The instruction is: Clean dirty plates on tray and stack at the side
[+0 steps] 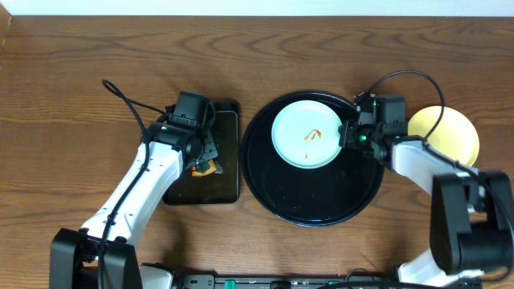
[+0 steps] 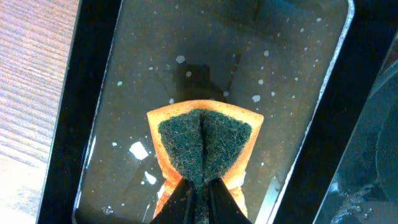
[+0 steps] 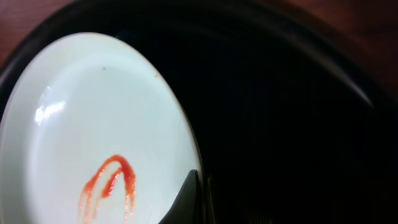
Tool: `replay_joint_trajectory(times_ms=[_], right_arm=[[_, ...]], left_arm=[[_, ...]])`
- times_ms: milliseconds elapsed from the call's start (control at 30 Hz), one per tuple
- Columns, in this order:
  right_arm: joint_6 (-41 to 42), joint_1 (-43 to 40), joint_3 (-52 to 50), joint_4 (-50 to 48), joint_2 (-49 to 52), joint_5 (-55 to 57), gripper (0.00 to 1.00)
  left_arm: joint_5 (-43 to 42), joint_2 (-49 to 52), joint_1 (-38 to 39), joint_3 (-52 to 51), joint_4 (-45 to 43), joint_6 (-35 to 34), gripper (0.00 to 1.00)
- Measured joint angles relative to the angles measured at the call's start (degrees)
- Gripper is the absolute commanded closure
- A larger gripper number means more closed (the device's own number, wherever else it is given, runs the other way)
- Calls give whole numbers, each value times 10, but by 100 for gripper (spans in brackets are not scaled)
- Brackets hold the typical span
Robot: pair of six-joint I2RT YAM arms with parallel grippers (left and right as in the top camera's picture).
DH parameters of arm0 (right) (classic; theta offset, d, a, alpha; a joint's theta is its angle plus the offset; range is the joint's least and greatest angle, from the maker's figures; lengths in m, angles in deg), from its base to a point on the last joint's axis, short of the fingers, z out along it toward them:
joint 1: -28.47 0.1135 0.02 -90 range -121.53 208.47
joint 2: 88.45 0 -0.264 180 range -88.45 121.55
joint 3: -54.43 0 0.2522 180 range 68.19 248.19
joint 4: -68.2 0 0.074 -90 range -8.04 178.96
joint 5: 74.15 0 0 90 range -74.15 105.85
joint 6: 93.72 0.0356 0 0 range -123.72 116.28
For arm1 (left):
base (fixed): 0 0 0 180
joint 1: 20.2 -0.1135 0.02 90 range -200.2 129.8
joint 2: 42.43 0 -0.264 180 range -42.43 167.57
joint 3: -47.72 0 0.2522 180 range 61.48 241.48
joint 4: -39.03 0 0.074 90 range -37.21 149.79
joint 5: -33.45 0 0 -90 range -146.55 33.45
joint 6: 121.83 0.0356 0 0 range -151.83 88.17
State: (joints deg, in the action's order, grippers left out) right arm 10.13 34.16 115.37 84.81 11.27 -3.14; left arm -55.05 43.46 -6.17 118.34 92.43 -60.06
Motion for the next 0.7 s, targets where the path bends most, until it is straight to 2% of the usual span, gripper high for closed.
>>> replay_joint_trajectory(times_ms=[200,400,700], right_arm=[[-14,0,2,159,-126,19,99],[-17,0,3,293,-152,24,99],[-17,0,-9,320,-152,28,99]], left_arm=[[0,0,0,0,0,0,92],[0,0,0,0,0,0,92],[0,0,0,0,0,0,92]])
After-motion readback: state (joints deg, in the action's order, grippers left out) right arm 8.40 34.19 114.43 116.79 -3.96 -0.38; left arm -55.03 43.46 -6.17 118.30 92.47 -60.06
